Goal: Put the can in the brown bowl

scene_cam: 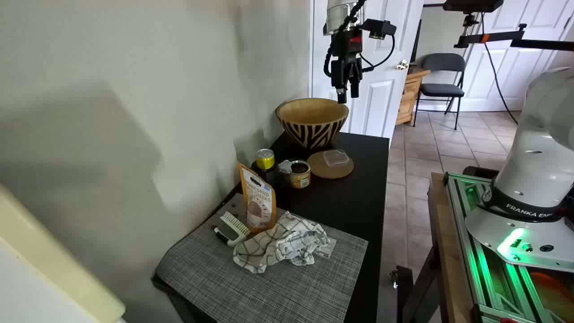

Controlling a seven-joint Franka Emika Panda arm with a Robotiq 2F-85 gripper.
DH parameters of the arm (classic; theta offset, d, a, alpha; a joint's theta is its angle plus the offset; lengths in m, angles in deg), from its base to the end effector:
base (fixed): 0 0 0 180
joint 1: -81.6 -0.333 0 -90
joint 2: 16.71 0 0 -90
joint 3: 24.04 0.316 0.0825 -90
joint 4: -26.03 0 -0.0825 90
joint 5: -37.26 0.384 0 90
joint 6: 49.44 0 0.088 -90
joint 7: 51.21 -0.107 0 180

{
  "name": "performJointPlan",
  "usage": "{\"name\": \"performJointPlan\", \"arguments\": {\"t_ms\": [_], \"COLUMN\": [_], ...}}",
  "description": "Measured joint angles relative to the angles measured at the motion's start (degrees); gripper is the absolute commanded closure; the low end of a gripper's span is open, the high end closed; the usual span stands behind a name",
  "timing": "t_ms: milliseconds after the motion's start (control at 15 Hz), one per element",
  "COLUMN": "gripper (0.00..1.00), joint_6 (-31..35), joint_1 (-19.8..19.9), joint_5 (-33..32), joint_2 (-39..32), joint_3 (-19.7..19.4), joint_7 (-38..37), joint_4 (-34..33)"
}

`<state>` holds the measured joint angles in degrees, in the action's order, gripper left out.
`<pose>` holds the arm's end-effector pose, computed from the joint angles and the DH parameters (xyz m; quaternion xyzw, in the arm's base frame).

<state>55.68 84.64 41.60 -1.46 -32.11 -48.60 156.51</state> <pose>0.4396 -0.0823 0.4490 -0.9911 0.0827 0.0826 0.0640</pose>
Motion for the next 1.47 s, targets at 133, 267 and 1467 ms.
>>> {"name": "performJointPlan", "arguments": {"t_ms": [133,267,1467], "gripper": [0.0,0.0,0.0], "joint_6": [0.0,0.0,17.4], "joint_1": [0.0,0.0,-0.6], "joint_5": [0.0,0.0,1.4], "joint_2": [0.0,0.0,-16.5], "joint_3": [0.0,0.0,5.4], "joint_7": [0.0,0.0,1.6], "joint_4": [0.0,0.0,-12.0]}}
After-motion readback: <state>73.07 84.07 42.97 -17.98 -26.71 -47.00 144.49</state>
